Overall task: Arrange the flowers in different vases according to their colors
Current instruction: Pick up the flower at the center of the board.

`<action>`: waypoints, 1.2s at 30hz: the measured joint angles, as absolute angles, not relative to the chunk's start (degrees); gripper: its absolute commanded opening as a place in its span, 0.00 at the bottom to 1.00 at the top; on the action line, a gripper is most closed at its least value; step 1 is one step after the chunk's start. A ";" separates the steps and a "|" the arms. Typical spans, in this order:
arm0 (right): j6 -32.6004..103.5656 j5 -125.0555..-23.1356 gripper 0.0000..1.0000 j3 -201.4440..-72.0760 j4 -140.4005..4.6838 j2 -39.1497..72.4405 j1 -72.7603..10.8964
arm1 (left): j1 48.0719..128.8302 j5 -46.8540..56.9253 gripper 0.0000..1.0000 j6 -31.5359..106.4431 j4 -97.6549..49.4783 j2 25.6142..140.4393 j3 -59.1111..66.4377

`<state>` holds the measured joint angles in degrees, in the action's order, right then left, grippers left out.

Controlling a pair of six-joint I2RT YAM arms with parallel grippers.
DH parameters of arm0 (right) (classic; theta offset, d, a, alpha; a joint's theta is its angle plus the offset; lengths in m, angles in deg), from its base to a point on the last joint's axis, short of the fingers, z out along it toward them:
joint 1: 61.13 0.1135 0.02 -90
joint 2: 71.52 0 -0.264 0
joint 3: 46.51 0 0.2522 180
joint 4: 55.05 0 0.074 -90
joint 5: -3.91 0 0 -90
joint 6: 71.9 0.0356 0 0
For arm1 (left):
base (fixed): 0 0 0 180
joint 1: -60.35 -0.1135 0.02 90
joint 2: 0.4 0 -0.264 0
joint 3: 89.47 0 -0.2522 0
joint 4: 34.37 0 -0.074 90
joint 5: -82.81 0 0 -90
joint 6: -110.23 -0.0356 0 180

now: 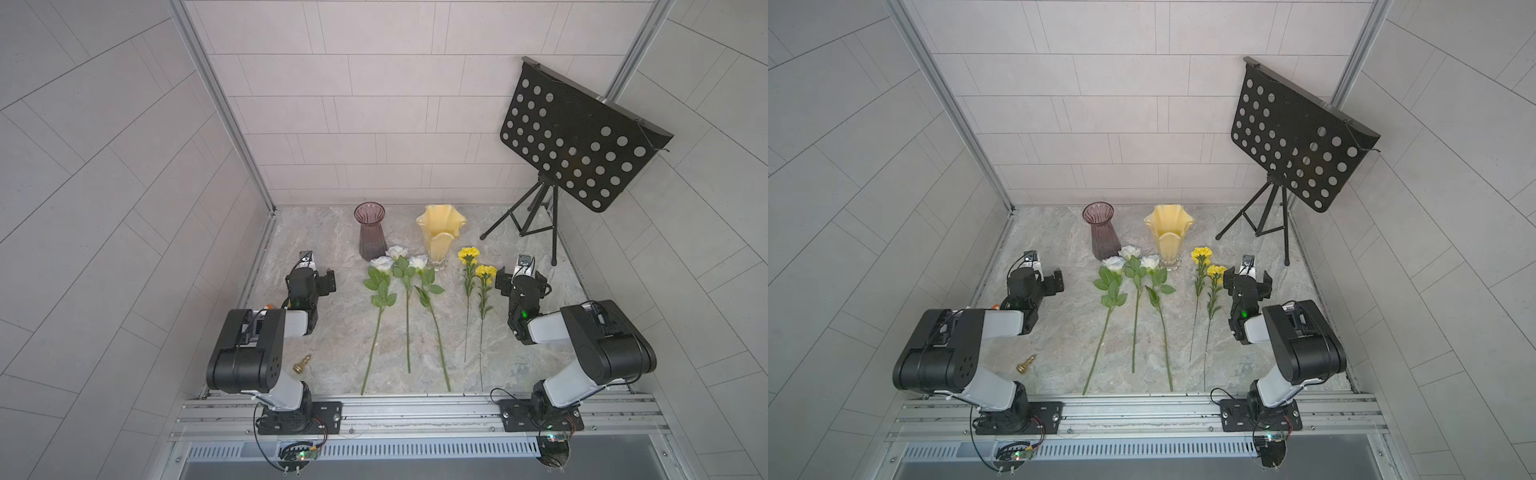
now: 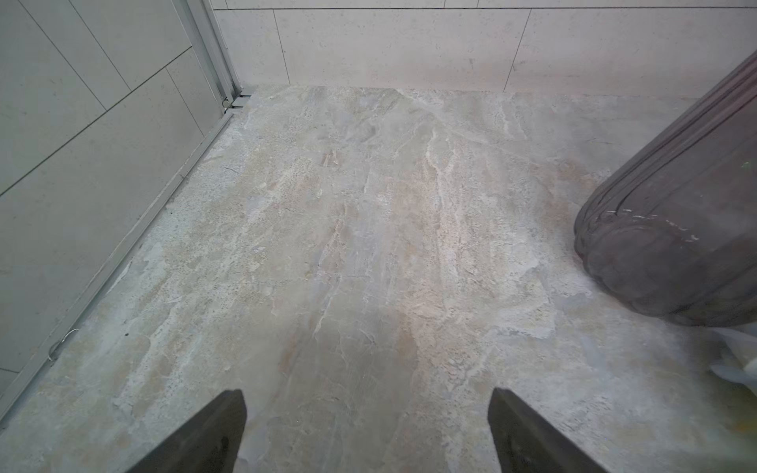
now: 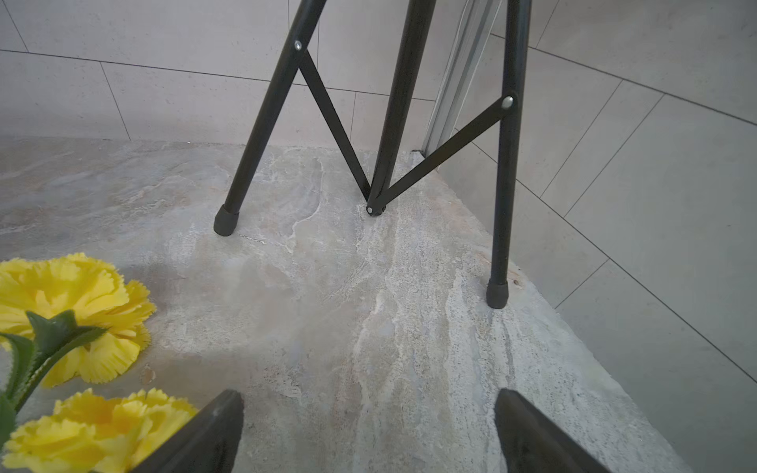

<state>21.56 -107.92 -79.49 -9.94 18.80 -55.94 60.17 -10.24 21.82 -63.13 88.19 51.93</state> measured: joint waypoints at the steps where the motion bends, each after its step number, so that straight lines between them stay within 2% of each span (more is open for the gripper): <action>1: 21.56 -107.92 1.00 -79.49 -9.94 18.80 -55.94 | 60.17 -10.24 1.00 21.82 -63.13 88.19 51.93; 20: 21.56 -107.90 1.00 -79.49 -9.92 18.80 -55.94 | 60.17 -10.22 1.00 21.80 -63.11 88.19 51.93; 23: 20.95 -108.05 1.00 -77.24 -5.68 18.74 -55.31 | 60.17 -10.22 1.00 21.73 -63.11 88.19 51.93; 25: 19.20 -111.02 1.00 -73.63 -1.94 17.91 -52.80 | 60.30 -10.09 1.00 21.56 -63.09 88.17 51.93; 28: 12.14 -116.92 1.00 -71.01 -1.30 11.81 -43.44 | 61.19 -9.85 1.00 20.53 -60.55 86.60 51.80; 31: 4.54 -121.21 1.00 -74.99 -4.80 0.31 -31.77 | 62.18 -10.13 1.00 21.82 -48.00 81.51 47.21; 34: 8.51 -122.52 1.00 -84.72 -20.60 -10.59 -25.21 | 63.51 -8.63 1.00 24.68 -38.78 77.59 38.68; 36: 20.01 -122.06 1.00 -93.87 -38.13 -15.97 -24.38 | 66.90 -8.73 1.00 26.93 -36.29 73.07 36.17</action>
